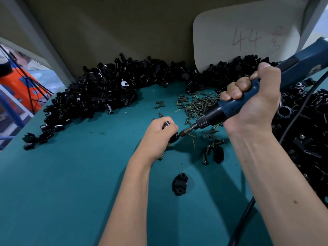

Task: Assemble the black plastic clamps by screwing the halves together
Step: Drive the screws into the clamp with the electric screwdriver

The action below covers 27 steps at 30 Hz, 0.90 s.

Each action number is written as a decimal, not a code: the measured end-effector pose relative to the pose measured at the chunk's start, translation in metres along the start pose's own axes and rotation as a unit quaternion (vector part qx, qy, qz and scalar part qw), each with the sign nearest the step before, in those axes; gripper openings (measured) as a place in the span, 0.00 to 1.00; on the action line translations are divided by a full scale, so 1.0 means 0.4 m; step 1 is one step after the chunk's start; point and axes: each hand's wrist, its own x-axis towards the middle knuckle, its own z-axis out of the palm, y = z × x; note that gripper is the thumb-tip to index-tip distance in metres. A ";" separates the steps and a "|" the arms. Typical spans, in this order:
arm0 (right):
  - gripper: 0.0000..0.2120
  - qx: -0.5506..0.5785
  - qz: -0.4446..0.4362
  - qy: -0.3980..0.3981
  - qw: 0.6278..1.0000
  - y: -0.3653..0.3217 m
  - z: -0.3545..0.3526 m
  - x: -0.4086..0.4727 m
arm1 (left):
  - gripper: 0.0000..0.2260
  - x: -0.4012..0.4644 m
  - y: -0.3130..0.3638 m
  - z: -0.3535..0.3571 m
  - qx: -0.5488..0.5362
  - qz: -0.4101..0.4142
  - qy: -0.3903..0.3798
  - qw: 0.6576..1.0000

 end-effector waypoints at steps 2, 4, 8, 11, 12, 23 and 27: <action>0.12 0.001 0.002 -0.001 1.000 0.002 0.001 0.001 | 0.08 -0.001 0.000 -0.003 -0.013 -0.006 0.000 1.000; 0.13 0.010 0.006 0.008 1.000 0.001 -0.002 0.008 | 0.08 -0.002 0.000 -0.003 -0.017 -0.007 0.006 1.000; 0.13 0.010 0.021 0.042 0.999 0.010 -0.014 0.008 | 0.08 -0.003 -0.001 0.002 -0.001 -0.011 0.004 1.000; 0.14 -0.025 0.028 0.062 0.997 -0.007 -0.002 0.024 | 0.08 -0.003 -0.002 0.001 0.001 -0.012 0.001 1.000; 0.15 -0.079 0.036 0.068 0.994 -0.011 0.000 0.030 | 0.08 -0.004 -0.002 0.000 0.001 -0.011 -0.005 1.000; 0.10 -0.044 -0.042 -0.010 0.998 -0.004 0.012 0.004 | 0.11 0.002 -0.002 0.018 0.037 -0.017 0.025 0.999; 0.10 -0.038 -0.041 -0.004 0.998 0.000 0.007 0.005 | 0.11 0.002 -0.002 0.018 0.035 -0.015 0.018 0.999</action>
